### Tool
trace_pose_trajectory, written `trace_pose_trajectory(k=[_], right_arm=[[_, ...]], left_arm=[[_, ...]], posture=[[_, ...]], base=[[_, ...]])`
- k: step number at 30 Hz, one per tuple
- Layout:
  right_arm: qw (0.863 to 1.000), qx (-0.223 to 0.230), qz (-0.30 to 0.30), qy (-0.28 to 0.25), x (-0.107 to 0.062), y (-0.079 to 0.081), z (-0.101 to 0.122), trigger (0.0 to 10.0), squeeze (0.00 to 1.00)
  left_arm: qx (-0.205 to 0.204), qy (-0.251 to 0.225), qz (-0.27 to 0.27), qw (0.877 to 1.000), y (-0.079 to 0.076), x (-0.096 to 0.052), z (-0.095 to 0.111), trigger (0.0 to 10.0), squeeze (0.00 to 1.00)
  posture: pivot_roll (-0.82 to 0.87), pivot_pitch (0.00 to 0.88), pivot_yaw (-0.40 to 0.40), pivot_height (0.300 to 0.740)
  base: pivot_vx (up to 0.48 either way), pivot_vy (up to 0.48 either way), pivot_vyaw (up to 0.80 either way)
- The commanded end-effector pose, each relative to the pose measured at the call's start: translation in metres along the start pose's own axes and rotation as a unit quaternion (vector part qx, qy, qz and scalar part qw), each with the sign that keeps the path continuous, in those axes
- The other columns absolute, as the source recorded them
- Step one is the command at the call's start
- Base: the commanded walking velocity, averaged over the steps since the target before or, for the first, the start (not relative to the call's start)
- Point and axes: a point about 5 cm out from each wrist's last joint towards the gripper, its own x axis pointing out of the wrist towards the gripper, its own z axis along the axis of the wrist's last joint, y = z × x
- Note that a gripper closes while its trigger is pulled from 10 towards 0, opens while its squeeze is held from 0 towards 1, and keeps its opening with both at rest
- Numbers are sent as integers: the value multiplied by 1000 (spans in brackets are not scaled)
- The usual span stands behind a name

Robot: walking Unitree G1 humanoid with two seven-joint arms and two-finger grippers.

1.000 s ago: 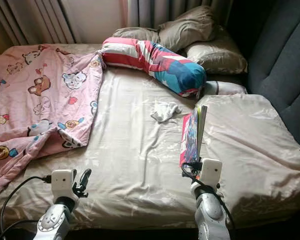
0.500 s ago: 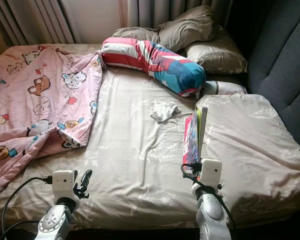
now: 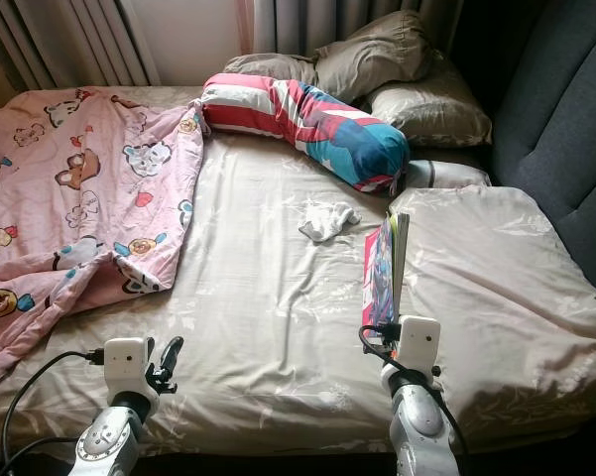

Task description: Clean up the room

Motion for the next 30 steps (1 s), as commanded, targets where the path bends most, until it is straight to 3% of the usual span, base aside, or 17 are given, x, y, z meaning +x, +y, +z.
trace_pose_trajectory(k=[1, 6, 13, 30], right_arm=[[1000, 5, -5, -4, 0, -1, 1, 10000, 0], [1000, 9, -5, -5, 1, -1, 2, 10000, 0], [1000, 17, -3, -15, 2, 1, 5, 10000, 0], [1000, 4, 7, 4, 1, 1, -2, 10000, 0]], left_arm=[[0, 17, -1, 1000, 2, -5, -7, 10000, 0], [1, 17, -1, 1000, 2, -5, -7, 10000, 0], [2, 15, -3, 1000, 1, -4, -6, 10000, 0], [4, 15, 0, 1000, 2, -5, -7, 10000, 0]], posture=[[-22, 234, 4, 740], [-21, 233, 5, 740], [-24, 221, 8, 740], [-23, 232, 7, 740]], base=[[255, 0, 0], [263, 0, 0], [267, 0, -639], [0, 0, 0]])
